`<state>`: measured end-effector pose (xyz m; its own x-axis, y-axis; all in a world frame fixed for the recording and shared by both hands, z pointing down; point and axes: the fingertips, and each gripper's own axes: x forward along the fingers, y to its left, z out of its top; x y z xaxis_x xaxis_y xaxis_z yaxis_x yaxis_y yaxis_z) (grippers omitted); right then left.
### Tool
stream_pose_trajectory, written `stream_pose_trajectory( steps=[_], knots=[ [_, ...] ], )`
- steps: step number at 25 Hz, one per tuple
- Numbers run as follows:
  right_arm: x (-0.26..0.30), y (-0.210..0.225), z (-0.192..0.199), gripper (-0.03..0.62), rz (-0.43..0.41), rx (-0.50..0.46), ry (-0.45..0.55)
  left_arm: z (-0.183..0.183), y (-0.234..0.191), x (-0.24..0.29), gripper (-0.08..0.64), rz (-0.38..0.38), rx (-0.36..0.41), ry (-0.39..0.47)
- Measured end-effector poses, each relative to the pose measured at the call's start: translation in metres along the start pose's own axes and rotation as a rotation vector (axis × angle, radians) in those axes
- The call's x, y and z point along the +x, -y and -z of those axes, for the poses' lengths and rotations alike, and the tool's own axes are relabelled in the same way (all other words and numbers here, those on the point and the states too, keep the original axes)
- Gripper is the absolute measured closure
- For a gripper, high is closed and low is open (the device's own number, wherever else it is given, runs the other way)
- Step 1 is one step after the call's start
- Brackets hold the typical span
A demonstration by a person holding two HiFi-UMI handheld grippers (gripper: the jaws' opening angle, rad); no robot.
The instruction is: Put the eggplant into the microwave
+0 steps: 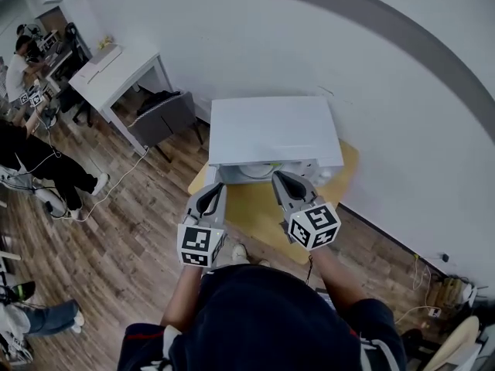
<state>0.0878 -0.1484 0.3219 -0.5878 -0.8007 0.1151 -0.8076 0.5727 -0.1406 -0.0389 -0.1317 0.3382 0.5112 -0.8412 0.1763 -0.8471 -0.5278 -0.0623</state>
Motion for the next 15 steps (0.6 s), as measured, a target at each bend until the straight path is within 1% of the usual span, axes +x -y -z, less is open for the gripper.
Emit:
stream_pose_trajectory(
  steps=[6,15],
  knots=[
    [0.002,-0.012,-0.003,0.580,-0.017,-0.013,0.006,-0.002,-0.001,-0.005,0.543,-0.003,-0.004,0.009],
    [0.000,-0.016,-0.003,0.580,-0.013,-0.024,0.015,-0.003,-0.003,-0.010,0.543,-0.013,-0.003,0.014]
  ],
)
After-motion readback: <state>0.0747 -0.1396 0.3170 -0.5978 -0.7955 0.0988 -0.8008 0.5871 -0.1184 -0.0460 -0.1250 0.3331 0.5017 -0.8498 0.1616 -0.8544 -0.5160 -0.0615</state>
